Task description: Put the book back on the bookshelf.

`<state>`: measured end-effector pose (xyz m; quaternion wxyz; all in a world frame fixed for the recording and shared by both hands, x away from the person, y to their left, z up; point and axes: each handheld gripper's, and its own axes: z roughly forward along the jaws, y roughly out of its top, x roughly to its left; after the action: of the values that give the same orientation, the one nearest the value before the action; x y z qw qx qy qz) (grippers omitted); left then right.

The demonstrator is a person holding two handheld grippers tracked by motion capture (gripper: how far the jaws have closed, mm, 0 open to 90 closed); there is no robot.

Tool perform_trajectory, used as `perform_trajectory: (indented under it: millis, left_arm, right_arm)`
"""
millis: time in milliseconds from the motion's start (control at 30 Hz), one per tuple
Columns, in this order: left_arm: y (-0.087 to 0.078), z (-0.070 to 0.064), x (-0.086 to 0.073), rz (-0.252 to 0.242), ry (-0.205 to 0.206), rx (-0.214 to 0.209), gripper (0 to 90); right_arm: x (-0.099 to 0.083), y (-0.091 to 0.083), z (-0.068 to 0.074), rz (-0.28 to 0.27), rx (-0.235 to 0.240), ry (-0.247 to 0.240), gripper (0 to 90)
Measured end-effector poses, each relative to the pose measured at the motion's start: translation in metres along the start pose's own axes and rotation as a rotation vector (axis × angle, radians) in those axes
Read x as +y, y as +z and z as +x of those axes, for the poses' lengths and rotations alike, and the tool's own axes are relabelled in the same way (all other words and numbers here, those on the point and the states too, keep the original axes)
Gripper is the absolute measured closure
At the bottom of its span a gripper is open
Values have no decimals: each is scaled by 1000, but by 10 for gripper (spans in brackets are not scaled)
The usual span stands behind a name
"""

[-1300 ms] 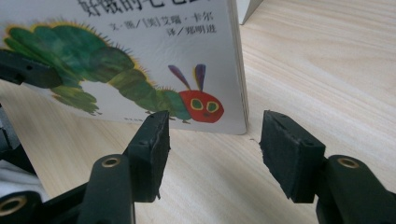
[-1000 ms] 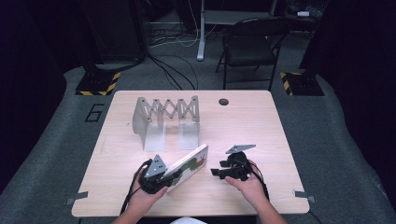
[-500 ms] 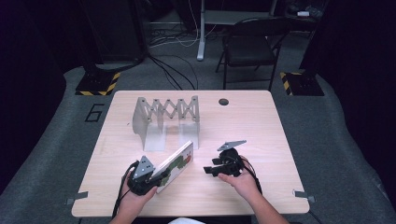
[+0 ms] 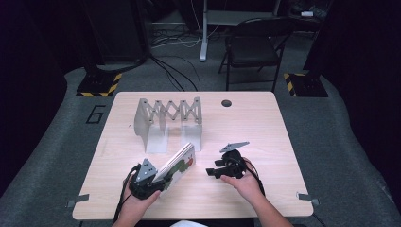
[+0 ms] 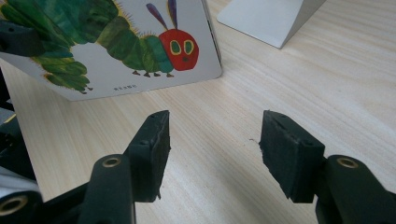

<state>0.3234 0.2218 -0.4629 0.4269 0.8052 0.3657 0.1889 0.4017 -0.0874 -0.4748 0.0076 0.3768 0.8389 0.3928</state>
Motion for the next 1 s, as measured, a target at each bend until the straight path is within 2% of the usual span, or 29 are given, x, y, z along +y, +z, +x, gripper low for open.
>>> perform_trajectory:
  millis: [67, 267, 467, 667, 767, 900, 1000]
  left_arm:
    - [1, 1, 1, 3, -7, -15, 639]
    - [5, 0, 5, 23, 1, -25, 641]
    - [8, -3, 8, 49, 14, -22, 651]
    - [9, -3, 11, 60, 19, -22, 686]
    - [9, -3, 13, 70, 30, -50, 732]
    - [9, -7, 14, 86, 62, -48, 751]
    - [9, -7, 14, 88, 66, -52, 755]
  right_arm:
    - [-1, 0, 1, 5, -4, 8, 425]
    - [-3, -2, 0, 2, -12, 5, 425]
    - [-7, -6, -2, -1, -23, 26, 425]
    - [-10, -9, -3, -3, -30, 26, 425]
    - [-11, -9, -3, -1, -34, 32, 425]
    - [-11, -9, -4, -7, -35, 23, 425]
    - [-11, -9, -4, -1, -36, 32, 425]
